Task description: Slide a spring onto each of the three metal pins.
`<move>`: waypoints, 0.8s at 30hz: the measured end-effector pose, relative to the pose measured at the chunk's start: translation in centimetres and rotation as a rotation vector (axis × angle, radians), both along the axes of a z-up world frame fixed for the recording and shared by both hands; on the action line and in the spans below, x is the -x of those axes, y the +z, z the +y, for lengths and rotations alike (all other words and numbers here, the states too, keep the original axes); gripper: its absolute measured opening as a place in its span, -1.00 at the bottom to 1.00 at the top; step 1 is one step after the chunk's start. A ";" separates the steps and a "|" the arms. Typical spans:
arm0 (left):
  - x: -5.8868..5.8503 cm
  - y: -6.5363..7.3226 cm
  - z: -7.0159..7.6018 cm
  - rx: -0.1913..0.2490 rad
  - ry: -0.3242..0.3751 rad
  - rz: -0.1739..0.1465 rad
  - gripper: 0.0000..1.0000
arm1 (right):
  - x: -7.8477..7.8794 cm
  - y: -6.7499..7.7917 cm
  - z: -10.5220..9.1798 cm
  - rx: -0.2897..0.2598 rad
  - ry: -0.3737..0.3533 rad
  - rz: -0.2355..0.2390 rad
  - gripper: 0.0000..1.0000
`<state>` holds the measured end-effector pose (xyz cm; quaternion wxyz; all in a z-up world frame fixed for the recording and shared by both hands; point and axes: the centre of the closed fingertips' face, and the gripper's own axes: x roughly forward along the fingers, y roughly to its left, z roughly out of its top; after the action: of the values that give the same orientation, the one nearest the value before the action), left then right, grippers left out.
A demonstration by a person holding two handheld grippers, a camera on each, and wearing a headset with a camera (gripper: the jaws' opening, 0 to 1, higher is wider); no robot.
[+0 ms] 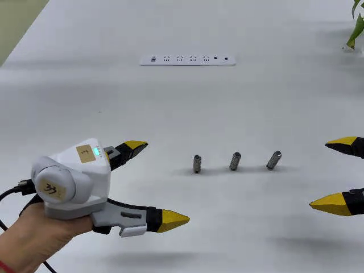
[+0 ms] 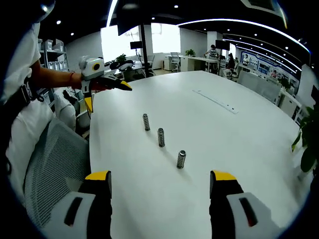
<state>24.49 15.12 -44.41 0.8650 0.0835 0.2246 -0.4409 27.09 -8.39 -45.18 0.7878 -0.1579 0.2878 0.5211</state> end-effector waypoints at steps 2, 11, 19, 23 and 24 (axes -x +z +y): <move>0.0 -0.1 0.1 -0.007 0.002 0.002 1.00 | 0.5 -0.1 -0.2 -0.014 -0.009 -0.003 0.69; -0.1 -0.7 -0.3 -0.028 -0.001 0.009 1.00 | 1.3 0.4 -0.7 -0.068 -0.070 -0.027 0.81; 0.0 -1.2 -0.2 -0.045 0.002 0.025 1.00 | 1.9 0.3 -0.8 -0.088 -0.092 -0.024 0.82; 0.1 -1.1 -0.2 -0.047 0.003 0.026 1.00 | 2.1 0.3 -0.8 -0.090 -0.095 -0.024 0.81; 0.1 -1.1 -0.2 -0.047 0.002 0.026 1.00 | 2.2 0.3 -0.8 -0.088 -0.091 -0.025 0.81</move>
<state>24.36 14.89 -45.53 0.8601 0.0980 0.2463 -0.4358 24.88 -9.16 -44.86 0.8205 -0.1163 0.2618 0.4947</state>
